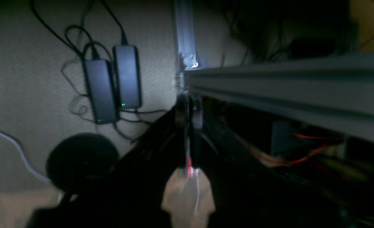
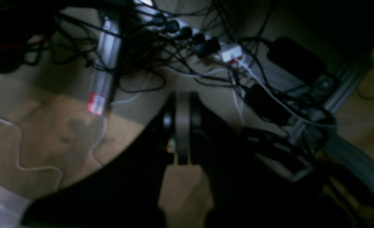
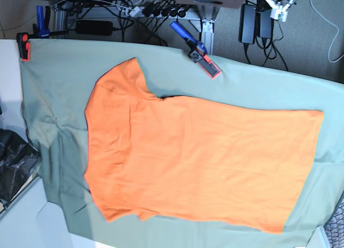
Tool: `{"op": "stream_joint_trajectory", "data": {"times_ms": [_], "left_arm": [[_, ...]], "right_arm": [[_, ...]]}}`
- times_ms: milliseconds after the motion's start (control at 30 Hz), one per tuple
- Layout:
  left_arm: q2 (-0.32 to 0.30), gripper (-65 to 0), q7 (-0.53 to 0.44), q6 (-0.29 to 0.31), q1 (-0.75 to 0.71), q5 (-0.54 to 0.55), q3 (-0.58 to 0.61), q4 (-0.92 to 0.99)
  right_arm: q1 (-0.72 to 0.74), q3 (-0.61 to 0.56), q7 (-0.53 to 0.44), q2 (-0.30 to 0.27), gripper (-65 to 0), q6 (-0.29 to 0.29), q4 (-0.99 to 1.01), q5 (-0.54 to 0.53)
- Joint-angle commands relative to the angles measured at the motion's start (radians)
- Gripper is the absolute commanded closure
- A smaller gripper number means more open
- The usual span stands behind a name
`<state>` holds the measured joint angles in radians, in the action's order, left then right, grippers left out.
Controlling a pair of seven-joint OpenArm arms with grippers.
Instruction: Fold the T-shirt properly
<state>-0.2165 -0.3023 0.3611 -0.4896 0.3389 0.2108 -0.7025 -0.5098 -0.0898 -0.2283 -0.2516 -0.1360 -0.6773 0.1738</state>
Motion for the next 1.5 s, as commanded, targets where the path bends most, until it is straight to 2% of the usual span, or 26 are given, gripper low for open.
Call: {"op": "stream_joint_trajectory", "data": {"times_ms": [0,167,333,467,567,600,667,767,800,833,867,967,1000,1033,1133,1333,1467], "left_arm": [[-0.015,-0.4,-0.015,0.032,-0.035,0.018,-0.019,-0.051],[-0.070,-0.5,-0.006,0.047,-0.193,0.055,-0.089,-0.311],[-0.119,-0.5,0.005,0.047,-0.362,0.064,-0.193,-0.606],[-0.145,-0.5,0.100,0.047,-0.446,0.082,-0.296,-0.835],[-0.167,-1.1,0.214,0.047,-0.470,0.180,-0.361,-0.979],[-0.174,-2.9,0.263,0.048,-0.470,0.201,-0.382,-1.023],[-0.183,-11.2,0.369,0.049,-0.465,0.203,-0.426,-1.110],[-0.197,-30.9,0.468,0.078,-0.449,0.206,-0.487,-1.215],[-0.205,-35.4,0.476,0.077,-0.446,0.217,-0.502,-1.238],[-0.217,-37.1,0.480,0.077,-0.443,0.231,-0.515,-1.254],[-0.227,-37.2,0.480,0.077,-0.441,0.238,-0.526,-1.261],[-0.261,-37.2,0.480,0.077,-0.439,0.243,-0.541,-1.262],[-0.272,-37.2,0.480,0.077,-0.439,0.241,-0.541,-1.262],[-0.281,-37.2,0.480,0.077,-0.439,0.241,-0.541,-1.262],[-0.301,-37.2,0.501,0.077,-0.439,0.239,-0.541,-1.262],[-0.322,-37.2,0.512,0.069,-0.439,0.226,-0.541,-1.262],[-0.322,-37.2,0.509,0.069,-0.439,0.226,-0.541,-1.262]], "right_arm": [[-0.042,0.002,-0.015,-0.030,0.0,-0.080,-0.043,-0.027],[-0.196,0.002,-0.015,-0.114,0.0,-0.097,-0.286,-0.135],[-0.359,0.013,-0.014,-0.206,0.0,-0.097,-0.578,-0.156],[-0.468,0.074,0.004,-0.239,0.0,-0.097,-0.822,-0.159],[-0.494,0.129,0.082,-0.238,0.0,-0.097,-0.982,-0.255],[-0.492,0.145,0.114,-0.238,0.0,-0.096,-1.027,-0.301],[-0.470,0.180,0.185,-0.238,0.0,-0.083,-1.106,-0.361],[-0.396,0.229,0.303,-0.236,0.0,-0.018,-1.183,-0.453],[-0.360,0.242,0.324,-0.231,-0.5,0.005,-1.195,-0.484],[-0.321,0.253,0.340,-0.225,-4.7,0.025,-1.200,-0.517],[-0.282,0.261,0.347,-0.216,-11.2,0.039,-1.200,-0.546],[-0.176,0.272,0.401,-0.167,-36.4,0.100,-1.197,-0.627],[-0.143,0.272,0.433,-0.146,-42.1,0.124,-1.197,-0.652],[-0.111,0.272,0.467,-0.123,-44.8,0.138,-1.196,-0.671],[-0.056,0.271,0.529,-0.045,-44.7,0.140,-1.186,-0.690],[-0.045,0.271,0.528,0.096,-44.6,0.165,-1.149,-0.705],[-0.045,0.285,0.528,0.162,-44.6,0.222,-1.148,-0.704]]}}
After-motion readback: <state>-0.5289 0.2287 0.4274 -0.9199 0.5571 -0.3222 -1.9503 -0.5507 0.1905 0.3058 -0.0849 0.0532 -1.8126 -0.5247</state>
